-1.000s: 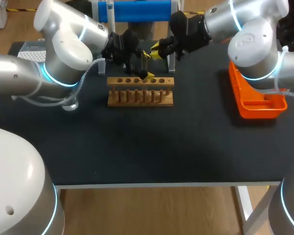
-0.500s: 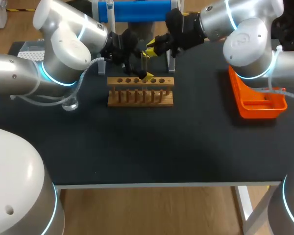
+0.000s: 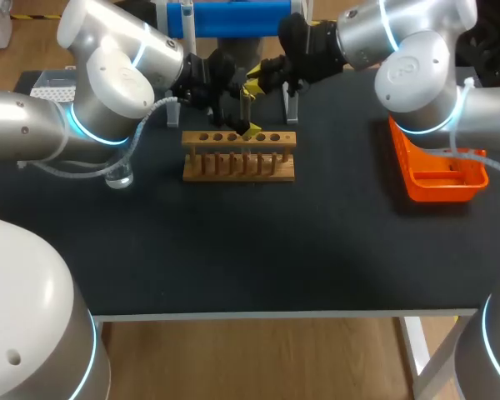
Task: Invert the test tube, pick up the pipette, mount the tip to pipette, aspirate from beaker and dispense into the tube, eject the tip, return the pipette, and cap with the stopper.
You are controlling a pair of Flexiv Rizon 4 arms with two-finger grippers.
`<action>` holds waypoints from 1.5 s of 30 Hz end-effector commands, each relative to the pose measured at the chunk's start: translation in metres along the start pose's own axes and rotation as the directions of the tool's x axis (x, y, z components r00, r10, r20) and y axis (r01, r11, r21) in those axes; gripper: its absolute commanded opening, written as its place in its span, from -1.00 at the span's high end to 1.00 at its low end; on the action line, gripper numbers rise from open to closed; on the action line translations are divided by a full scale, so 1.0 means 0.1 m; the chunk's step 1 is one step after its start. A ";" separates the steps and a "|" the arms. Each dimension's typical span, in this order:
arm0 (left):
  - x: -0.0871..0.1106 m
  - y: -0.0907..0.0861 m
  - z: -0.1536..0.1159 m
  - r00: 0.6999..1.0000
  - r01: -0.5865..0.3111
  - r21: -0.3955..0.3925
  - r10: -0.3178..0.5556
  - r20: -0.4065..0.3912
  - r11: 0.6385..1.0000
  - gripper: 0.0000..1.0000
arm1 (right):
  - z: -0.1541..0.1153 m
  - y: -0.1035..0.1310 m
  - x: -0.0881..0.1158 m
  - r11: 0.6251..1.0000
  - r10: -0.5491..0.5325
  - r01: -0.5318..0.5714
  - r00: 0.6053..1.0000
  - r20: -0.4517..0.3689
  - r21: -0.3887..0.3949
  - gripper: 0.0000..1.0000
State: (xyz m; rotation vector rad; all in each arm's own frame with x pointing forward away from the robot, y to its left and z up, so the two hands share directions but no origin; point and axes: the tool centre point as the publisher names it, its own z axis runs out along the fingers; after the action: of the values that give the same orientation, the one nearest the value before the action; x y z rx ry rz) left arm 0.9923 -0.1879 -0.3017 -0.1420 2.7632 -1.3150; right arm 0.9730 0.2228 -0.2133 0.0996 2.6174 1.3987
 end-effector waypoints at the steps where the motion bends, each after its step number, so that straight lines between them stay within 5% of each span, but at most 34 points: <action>1: -0.02 0.00 0.00 1.000 0.000 -0.001 0.000 -0.005 1.000 -1.00 | 0.03 0.02 -0.03 1.000 0.002 -0.002 1.000 -0.001 0.001 1.00; 45: -0.02 0.00 0.00 1.000 0.000 -0.001 0.000 -0.005 1.000 -1.00 | 0.14 -0.02 -0.07 1.000 0.021 -0.021 1.000 0.004 -0.014 1.00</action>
State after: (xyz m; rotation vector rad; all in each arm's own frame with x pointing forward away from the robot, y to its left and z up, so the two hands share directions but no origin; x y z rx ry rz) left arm 0.9922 -0.1878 -0.3021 -0.1420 2.7611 -1.3176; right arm 0.9830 0.2328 -0.2207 0.1274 2.6161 1.4167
